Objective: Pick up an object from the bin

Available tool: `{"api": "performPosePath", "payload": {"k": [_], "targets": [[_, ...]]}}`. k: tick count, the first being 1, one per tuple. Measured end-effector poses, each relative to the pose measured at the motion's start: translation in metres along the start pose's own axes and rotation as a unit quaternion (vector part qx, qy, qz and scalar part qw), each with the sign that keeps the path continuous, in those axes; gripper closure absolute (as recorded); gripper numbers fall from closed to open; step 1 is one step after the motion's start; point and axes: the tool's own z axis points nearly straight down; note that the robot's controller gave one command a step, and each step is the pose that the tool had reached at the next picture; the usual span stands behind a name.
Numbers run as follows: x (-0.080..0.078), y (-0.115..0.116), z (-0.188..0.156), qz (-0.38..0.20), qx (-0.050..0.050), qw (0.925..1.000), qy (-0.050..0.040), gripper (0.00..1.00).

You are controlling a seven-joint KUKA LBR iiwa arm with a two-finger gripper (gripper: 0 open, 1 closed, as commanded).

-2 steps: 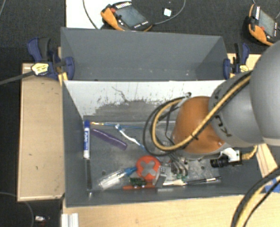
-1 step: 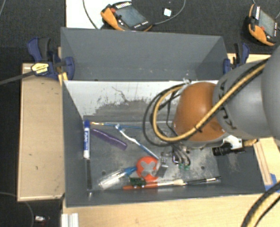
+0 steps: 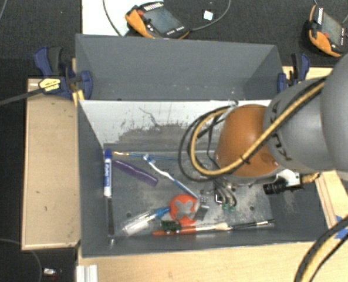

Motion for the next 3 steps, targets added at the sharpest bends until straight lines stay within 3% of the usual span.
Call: {"api": "performPosePath", "payload": {"k": [1,2,3], "targets": [[-0.053,-0.024,-0.015,0.007,0.0,1.0,-0.0026,0.0],[-0.006,-0.013,0.02,0.008,0.001,0.9999,0.0078,0.0],[0.013,-0.014,0.024,-0.032,-0.001,0.9995,-0.0052,0.0]]}}
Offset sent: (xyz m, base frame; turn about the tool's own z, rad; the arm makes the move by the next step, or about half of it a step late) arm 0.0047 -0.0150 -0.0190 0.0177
